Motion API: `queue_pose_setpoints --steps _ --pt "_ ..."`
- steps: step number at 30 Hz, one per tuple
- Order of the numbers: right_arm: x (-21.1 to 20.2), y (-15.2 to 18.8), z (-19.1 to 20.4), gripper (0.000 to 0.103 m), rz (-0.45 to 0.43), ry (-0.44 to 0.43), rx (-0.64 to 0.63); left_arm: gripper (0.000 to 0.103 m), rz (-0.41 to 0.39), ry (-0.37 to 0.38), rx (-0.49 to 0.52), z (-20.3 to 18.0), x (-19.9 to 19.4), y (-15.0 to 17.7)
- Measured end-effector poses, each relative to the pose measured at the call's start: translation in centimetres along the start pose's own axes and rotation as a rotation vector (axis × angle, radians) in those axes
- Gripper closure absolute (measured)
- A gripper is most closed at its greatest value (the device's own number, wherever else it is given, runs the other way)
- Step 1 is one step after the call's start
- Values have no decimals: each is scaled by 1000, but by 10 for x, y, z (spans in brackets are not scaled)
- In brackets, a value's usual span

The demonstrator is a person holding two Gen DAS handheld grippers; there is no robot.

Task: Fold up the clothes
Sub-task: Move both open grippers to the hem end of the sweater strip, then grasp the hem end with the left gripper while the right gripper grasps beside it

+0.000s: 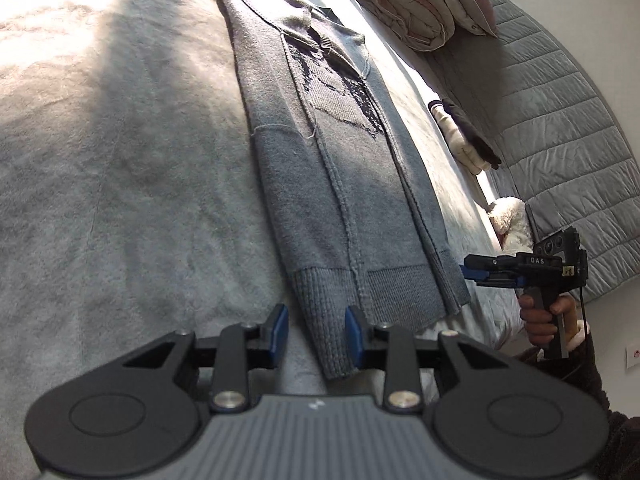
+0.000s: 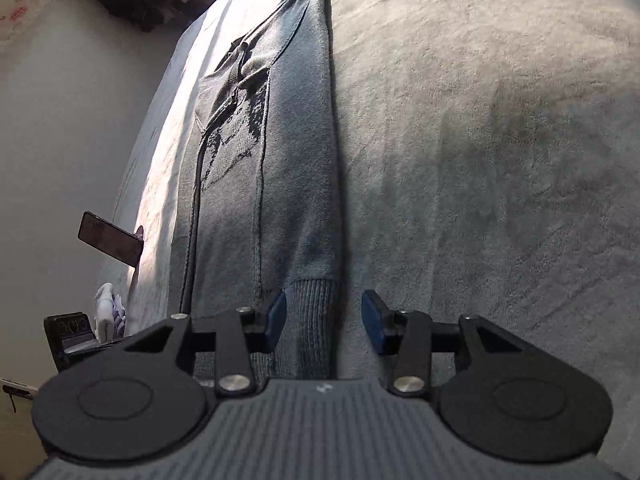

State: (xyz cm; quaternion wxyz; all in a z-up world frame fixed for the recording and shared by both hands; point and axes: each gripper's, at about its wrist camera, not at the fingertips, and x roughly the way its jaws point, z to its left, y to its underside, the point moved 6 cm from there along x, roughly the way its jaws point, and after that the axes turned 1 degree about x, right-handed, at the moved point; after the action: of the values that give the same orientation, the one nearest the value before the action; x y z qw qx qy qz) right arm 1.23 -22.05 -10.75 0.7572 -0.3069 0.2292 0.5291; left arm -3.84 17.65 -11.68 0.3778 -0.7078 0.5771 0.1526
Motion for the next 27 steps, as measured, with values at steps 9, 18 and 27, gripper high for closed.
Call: queue_pose_setpoints --steps 9,18,27 --pt "14 14 6 58 93 -96 -6 73 45 92 -19 -9 19 5" --pt "23 19 17 82 152 -132 -10 87 34 132 -11 -20 18 2" --pt "9 -8 38 85 46 -214 -7 91 -101 266 -53 -37 8 -27"
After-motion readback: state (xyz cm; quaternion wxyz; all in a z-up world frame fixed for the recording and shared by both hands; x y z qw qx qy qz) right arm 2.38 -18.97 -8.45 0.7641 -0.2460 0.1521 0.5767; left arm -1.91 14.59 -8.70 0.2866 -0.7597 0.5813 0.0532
